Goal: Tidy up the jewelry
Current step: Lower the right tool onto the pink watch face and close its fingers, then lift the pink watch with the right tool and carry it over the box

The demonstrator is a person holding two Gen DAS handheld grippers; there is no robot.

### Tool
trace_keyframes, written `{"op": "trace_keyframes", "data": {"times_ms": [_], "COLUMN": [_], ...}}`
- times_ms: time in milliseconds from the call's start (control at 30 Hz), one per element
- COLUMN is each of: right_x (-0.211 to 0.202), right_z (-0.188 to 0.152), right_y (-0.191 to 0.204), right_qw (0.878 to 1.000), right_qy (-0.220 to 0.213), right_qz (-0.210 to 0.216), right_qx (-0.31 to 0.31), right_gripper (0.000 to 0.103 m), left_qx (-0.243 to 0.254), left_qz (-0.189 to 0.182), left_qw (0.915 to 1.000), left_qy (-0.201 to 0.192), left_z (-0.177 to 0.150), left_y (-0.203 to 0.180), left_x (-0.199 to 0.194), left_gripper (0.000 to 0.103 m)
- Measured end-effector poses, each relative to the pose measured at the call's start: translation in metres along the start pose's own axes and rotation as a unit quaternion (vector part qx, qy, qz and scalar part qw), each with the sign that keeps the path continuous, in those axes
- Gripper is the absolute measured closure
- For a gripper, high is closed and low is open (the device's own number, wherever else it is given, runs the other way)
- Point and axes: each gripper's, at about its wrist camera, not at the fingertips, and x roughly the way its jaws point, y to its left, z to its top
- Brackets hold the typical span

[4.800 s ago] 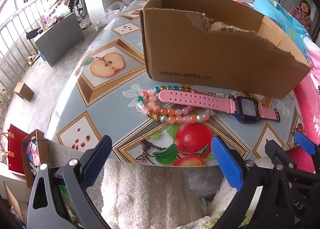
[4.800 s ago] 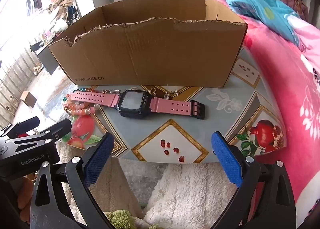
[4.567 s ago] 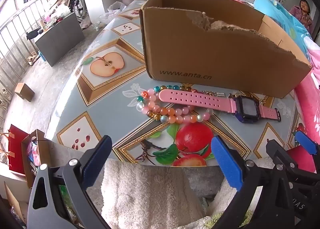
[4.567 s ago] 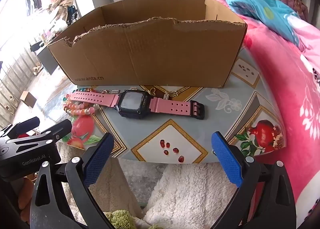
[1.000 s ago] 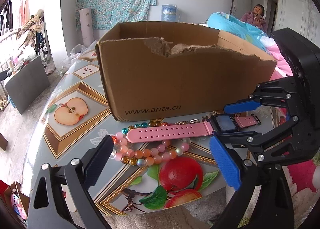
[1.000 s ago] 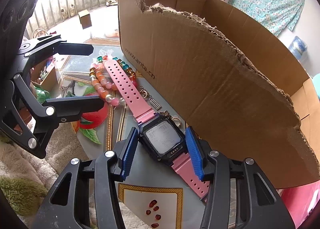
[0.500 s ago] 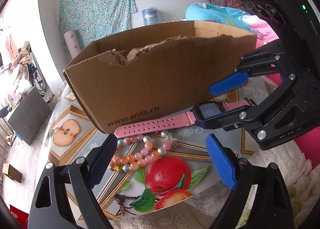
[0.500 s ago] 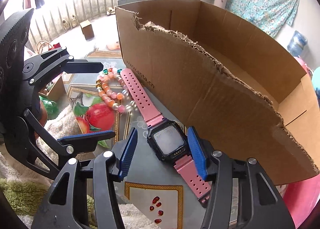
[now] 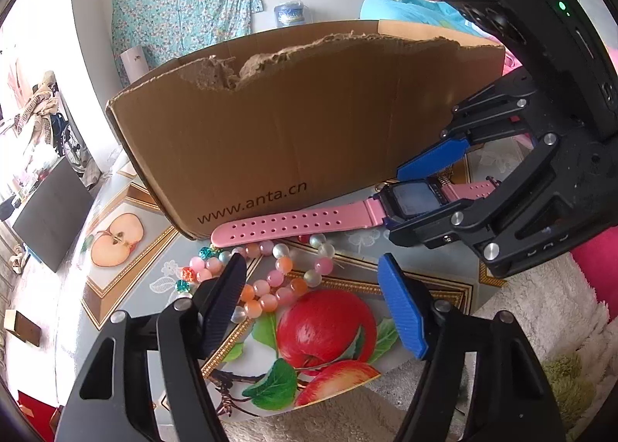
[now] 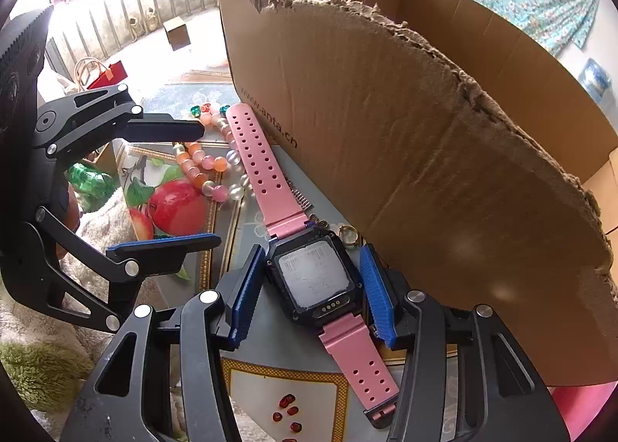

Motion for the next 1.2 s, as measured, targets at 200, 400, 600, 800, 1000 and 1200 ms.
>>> {"op": "trace_keyframes", "data": {"times_ms": [200,400,600,800,1000,1200], "right_x": [-0.017,-0.038,-0.05,-0.053,-0.052,-0.063], "right_z": [-0.002,0.003,0.002,-0.012,-0.03,-0.051], "right_y": [-0.004,-0.019,-0.023,-0.026,-0.029,-0.02], "right_qw": [1.0,0.998,0.995,0.992,0.991,0.99], "right_qy": [-0.01,-0.019,-0.021,-0.033,-0.055,-0.084], "right_qz": [0.013,0.057,0.098,0.116,0.112,0.08], "right_qx": [0.005,0.025,0.026,0.037,0.057,0.078], "right_gripper": [0.057,0.057,0.057,0.057,0.057,0.054], "left_qx": [0.022,0.068,0.129,0.151,0.129,0.1], "left_qz": [0.015,0.051,0.096,0.09,0.049,0.018], "left_qw": [0.9996,0.9959,0.9858,0.9835,0.9903,0.9946], "left_qy": [-0.013,-0.03,-0.049,-0.041,-0.017,0.024], "left_z": [-0.006,-0.004,-0.002,0.001,0.015,0.026], "left_y": [-0.002,-0.013,-0.028,-0.034,-0.031,-0.029], "left_x": [-0.006,-0.006,-0.003,-0.009,-0.016,-0.016], "left_gripper": [0.035,0.035,0.036,0.077,0.093,0.098]}}
